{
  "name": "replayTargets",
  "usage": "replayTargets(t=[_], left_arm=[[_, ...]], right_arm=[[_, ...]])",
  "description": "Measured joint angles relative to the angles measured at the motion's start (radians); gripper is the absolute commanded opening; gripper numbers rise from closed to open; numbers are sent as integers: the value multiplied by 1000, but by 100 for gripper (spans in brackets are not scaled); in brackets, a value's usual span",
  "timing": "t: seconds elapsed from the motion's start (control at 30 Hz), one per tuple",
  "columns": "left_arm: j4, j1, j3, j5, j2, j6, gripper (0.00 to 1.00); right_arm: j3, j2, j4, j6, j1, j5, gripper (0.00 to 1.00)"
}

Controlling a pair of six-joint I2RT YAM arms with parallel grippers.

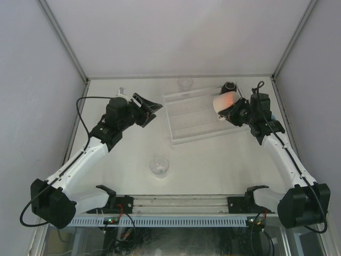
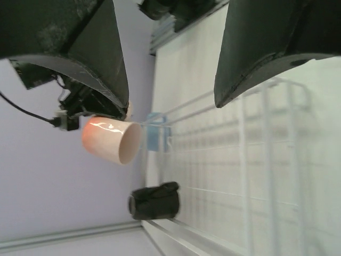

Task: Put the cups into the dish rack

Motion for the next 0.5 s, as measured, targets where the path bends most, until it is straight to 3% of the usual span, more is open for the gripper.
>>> replayTargets(t=[0.27,0.5], left_arm=[[-143,61,0,-21,-57,169,70],[-188,132,0,-13,-121,237,70]], right_arm=[[133,142,-208,-207,8,306,0],[264,294,-279,-282,26,502,0]])
